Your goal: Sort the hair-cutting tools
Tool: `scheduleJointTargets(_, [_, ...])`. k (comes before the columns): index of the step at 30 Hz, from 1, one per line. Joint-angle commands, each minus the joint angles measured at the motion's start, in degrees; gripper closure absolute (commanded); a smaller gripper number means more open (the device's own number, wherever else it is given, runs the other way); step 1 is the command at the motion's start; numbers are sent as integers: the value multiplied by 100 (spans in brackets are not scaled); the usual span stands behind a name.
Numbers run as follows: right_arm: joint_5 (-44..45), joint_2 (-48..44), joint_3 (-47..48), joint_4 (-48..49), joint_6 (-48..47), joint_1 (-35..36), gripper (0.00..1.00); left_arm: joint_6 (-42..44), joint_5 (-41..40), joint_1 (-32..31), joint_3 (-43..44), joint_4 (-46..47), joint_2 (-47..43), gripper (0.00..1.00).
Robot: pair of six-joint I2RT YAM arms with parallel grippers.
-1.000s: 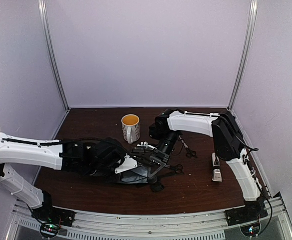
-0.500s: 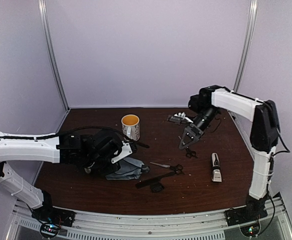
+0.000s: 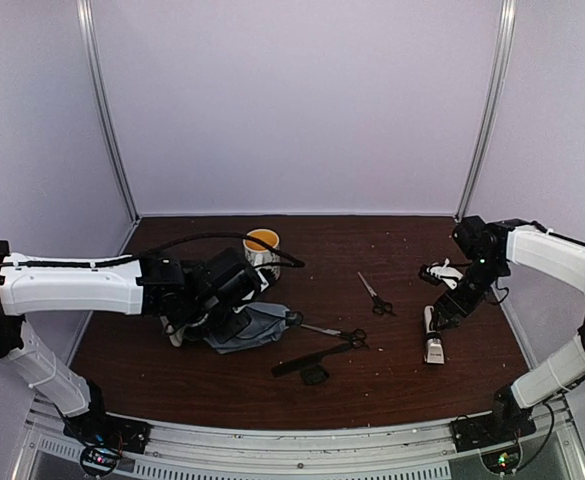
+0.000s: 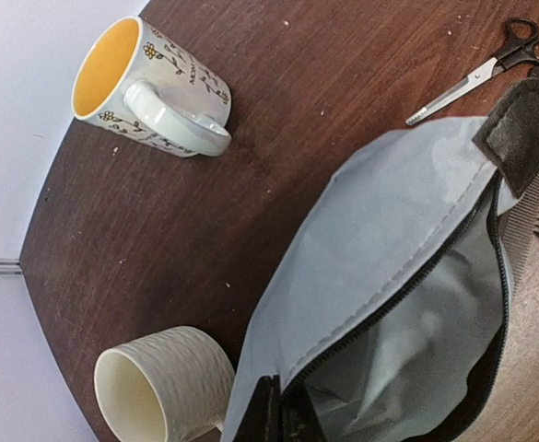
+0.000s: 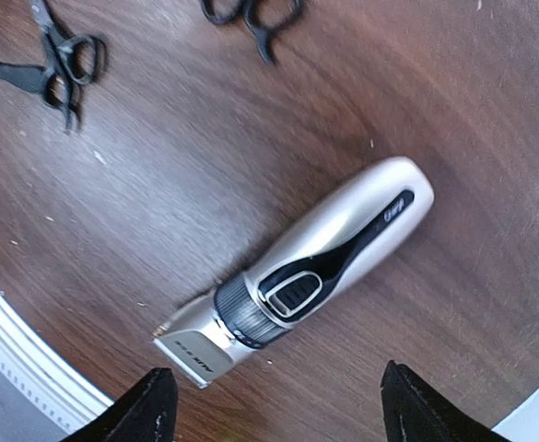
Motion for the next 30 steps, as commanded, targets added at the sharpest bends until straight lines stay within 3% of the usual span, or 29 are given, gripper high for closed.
scheduleJointTargets(1, [334,-70,-165,336,289,25,19,-282,0,49,130,112,-37,100])
scheduleJointTargets(7, [346,303,-11,286,379,74,16,-257,202,49,48,48,-48,100])
scheduleJointTargets(9, [345,476,49,237,412,124,1,-215,341,47,-81,230,-218,100])
scheduleJointTargets(12, [464,730,84,234,452,211,0,-267,327,81,-231,388,-376,100])
scheduleJointTargets(17, [689,1082,215,285,465,478,5,-329,242,93,-260,404,-353,100])
scheduleJointTargets(24, [1237,1367,406,281,415,774,29,-272,239,101,-336,529,-324,100])
scheduleJointTargets(30, [970,1328,392,97,38,769,30,-211,266,102,-317,577,-256,100])
